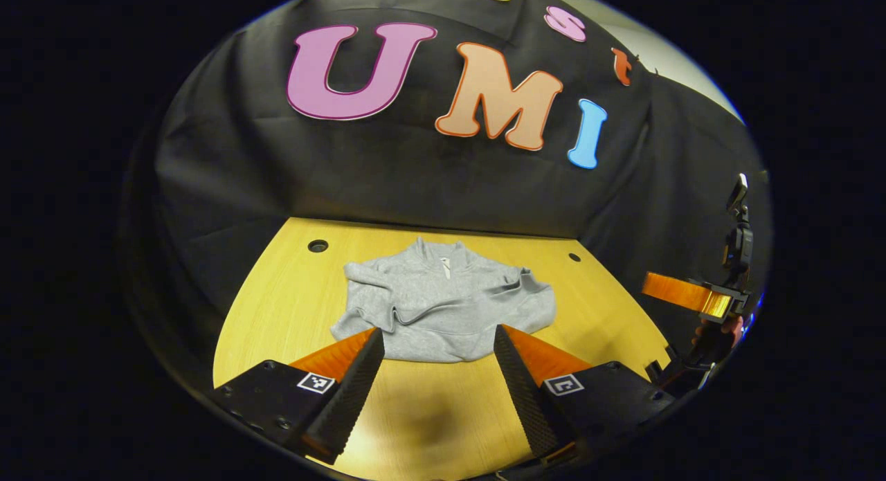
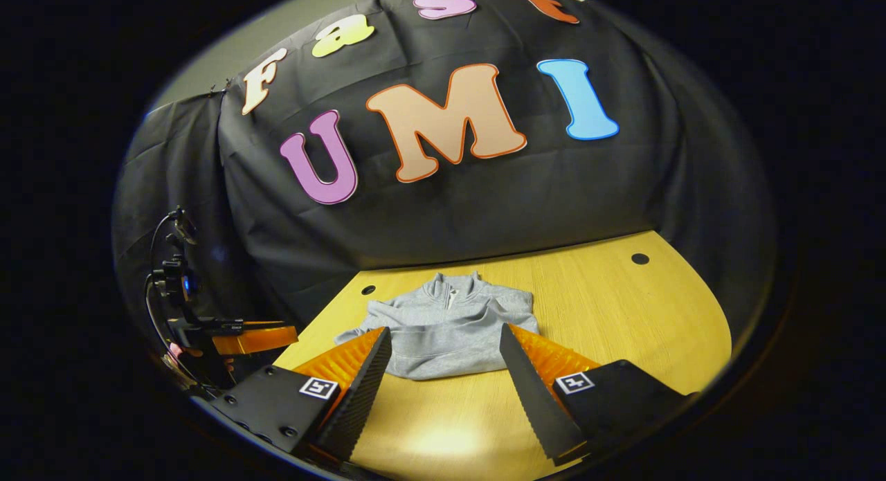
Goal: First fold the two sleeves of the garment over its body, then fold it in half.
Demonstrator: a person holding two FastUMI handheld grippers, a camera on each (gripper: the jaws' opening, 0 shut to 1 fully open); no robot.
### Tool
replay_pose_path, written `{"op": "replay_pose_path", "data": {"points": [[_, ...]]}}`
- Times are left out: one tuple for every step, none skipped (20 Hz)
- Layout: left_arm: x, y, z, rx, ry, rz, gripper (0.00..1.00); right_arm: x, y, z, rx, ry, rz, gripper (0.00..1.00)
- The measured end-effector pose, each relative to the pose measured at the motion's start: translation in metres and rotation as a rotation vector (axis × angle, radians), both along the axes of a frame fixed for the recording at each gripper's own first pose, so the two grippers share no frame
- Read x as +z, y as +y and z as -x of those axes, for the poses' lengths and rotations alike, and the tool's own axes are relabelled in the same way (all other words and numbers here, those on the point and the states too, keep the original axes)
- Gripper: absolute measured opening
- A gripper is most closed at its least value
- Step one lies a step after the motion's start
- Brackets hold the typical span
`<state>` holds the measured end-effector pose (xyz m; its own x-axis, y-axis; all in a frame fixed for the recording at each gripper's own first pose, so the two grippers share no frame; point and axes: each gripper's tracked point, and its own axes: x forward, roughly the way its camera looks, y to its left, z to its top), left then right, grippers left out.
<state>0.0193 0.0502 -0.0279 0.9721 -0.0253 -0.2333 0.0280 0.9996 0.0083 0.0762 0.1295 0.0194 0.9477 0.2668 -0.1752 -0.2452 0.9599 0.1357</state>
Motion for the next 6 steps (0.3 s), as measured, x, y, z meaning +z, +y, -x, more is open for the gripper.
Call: {"op": "replay_pose_path", "data": {"points": [[-0.002, -0.005, 0.006, -0.018, 0.009, 0.008, 0.93, -0.003, -0.001, 0.009, -0.002, 0.009, 0.002, 0.98], [-0.005, -0.007, 0.012, -0.025, 0.012, 0.011, 0.93, -0.004, -0.003, 0.016, -0.010, 0.014, 0.002, 0.98], [-0.007, -0.010, 0.017, -0.032, 0.020, 0.008, 0.93, -0.005, -0.004, 0.021, -0.014, 0.018, 0.002, 0.94], [-0.007, -0.010, 0.021, -0.027, 0.020, 0.001, 0.93, -0.007, -0.004, 0.025, -0.014, 0.021, -0.003, 0.98], [-0.007, -0.010, 0.023, -0.024, 0.021, -0.003, 0.93, -0.009, -0.004, 0.028, -0.020, 0.025, -0.007, 0.98], [-0.008, -0.013, 0.025, -0.019, 0.023, -0.002, 0.93, -0.009, -0.007, 0.029, -0.029, 0.020, -0.007, 0.98]]}}
